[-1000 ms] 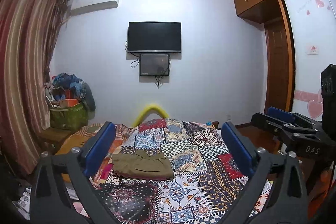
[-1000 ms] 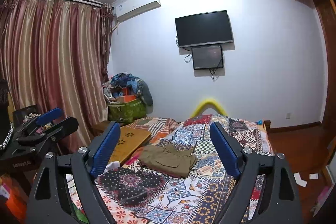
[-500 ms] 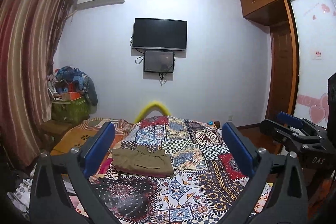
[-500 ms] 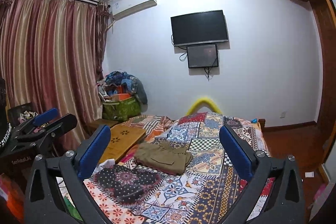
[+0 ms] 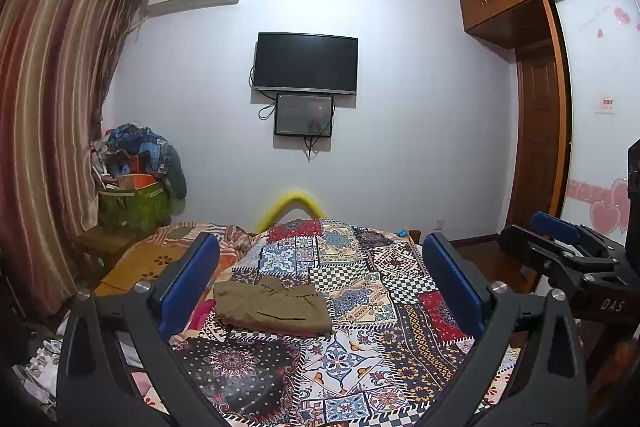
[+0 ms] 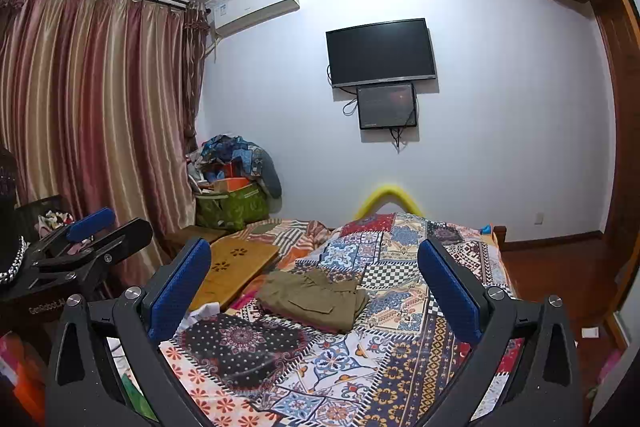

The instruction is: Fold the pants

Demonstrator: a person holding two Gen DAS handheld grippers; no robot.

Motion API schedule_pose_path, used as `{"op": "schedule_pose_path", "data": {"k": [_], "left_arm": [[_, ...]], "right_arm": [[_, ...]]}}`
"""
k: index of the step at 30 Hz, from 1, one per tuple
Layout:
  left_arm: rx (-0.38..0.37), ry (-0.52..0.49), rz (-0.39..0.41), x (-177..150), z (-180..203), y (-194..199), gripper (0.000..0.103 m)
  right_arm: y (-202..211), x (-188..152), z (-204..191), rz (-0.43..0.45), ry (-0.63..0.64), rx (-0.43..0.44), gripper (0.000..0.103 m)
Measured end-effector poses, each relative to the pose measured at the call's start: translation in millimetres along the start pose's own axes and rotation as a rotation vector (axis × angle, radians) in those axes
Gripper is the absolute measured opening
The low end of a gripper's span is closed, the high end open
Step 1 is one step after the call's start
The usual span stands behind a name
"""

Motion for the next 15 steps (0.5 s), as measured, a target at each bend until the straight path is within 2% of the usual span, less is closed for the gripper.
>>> {"op": "schedule_pose_path", "data": {"k": [15], "left_arm": [[-0.016,0.009,-0.004,-3.4,1.4,-2.3,0.103]], "right_arm": [[6.4,3.5,-0.3,0.003,0.009,0.0,0.103]]}}
Point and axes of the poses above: each gripper's, at about its wrist camera, not at the fingertips, and y roughly against the way its jaws point, z to its right, x to its top, the point moved 7 cm from there along -y, roughly the way its jaws point, and after that the axes turned 2 degrees about z, right-handed, at the moved point
